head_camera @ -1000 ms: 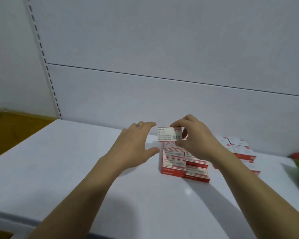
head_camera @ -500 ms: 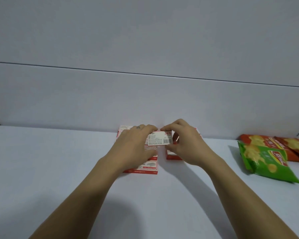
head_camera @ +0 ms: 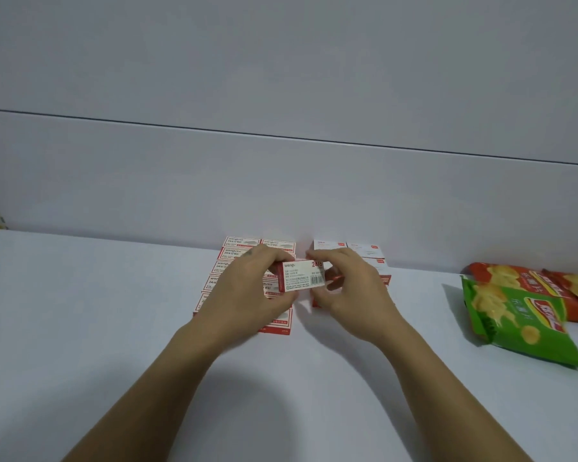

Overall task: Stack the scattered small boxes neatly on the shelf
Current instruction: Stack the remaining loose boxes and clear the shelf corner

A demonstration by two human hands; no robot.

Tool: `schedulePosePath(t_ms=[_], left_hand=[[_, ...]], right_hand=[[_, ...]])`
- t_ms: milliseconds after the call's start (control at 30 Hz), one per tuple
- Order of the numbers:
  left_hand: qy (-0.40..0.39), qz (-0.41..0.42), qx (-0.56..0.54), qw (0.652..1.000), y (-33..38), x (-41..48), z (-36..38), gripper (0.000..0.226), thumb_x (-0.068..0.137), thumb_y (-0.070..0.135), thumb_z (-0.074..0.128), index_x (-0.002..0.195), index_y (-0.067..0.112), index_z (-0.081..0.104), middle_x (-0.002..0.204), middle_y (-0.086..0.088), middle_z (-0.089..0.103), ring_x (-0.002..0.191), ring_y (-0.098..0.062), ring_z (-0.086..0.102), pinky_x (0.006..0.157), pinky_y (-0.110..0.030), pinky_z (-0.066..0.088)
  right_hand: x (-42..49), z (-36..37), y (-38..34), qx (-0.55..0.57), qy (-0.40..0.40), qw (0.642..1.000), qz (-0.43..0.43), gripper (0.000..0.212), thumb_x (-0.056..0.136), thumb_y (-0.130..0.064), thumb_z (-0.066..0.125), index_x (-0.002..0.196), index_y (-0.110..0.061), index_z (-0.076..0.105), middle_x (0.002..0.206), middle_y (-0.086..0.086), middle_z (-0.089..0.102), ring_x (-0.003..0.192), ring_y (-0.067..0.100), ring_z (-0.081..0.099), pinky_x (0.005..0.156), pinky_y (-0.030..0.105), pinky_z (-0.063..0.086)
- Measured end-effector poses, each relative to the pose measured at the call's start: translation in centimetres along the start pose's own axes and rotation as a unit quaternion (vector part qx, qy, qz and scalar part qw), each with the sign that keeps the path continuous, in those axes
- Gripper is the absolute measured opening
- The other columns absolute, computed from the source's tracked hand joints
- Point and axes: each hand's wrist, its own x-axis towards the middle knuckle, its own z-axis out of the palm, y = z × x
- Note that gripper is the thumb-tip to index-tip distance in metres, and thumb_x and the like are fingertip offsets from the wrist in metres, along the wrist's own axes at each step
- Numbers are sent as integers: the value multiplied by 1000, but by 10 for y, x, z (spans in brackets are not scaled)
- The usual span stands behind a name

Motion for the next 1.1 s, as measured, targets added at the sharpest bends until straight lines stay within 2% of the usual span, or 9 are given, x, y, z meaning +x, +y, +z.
schedulePosePath(t_ms=[100,200,267,400,567,667,800,933,1100], left_hand=[[-4,-8,4,1000,2,-6,3,44,76,33,77,115,32,58,109,14,59,97,-4,53,82,-15,44],[-6,16,4,1000,5,-11,5,44,76,26,75,117,28,59,108,11,60,97,-7,53,83,-20,45],[7,40,5,999,7,-13,6,42,75,29,72,116,24,60,107,10,59,96,-8,52,83,-22,46],[0,53,-15,998,10,-14,9,42,75,34,71,115,27,59,112,13,50,104,-3,45,88,-11,36],[4,56,-35,998,8,-12,8,40,75,42,71,112,34,58,112,16,56,106,-5,47,90,-19,39],[23,51,-62,996,9,-13,4,45,69,50,75,109,46,55,106,14,59,102,-12,52,84,-22,43],[32,52,-61,996,6,-14,2,50,64,42,83,108,43,59,101,6,56,97,-10,53,79,-22,47],[10,24,-73,997,0,-12,1,48,70,36,79,113,36,57,110,7,55,102,1,50,80,-4,38],[-20,-29,-106,994,-3,-12,-1,49,83,25,72,120,44,48,121,17,54,104,-2,53,80,-8,44]], right_hand=[[-12,12,-3,118,-15,992,46,49,80,-28,74,125,-36,59,115,-17,64,98,-2,62,85,21,53],[-18,17,-10,213,-1,975,67,33,76,-33,78,104,-44,63,98,-28,68,89,-4,66,72,12,52],[-18,16,-11,250,-3,965,78,33,77,-27,78,106,-35,65,97,-21,71,88,2,69,73,18,55],[-19,10,-12,364,-40,924,111,39,84,-7,66,121,-20,62,105,-3,73,92,12,71,73,23,56],[-18,10,-13,508,-80,845,148,52,72,-14,50,123,-15,62,108,13,71,101,30,68,86,42,55],[-18,9,-14,490,-86,859,121,42,78,-18,51,116,-12,67,106,14,72,101,31,68,84,45,55],[-18,15,-16,405,-45,908,95,20,91,-10,61,109,-15,69,97,2,75,90,18,72,69,25,56],[-16,15,-16,383,4,915,126,18,91,-7,60,100,-16,72,89,1,76,83,16,72,68,31,59],[-14,12,-13,411,35,897,158,14,88,-2,62,96,-11,70,84,7,76,76,19,72,68,30,59]])
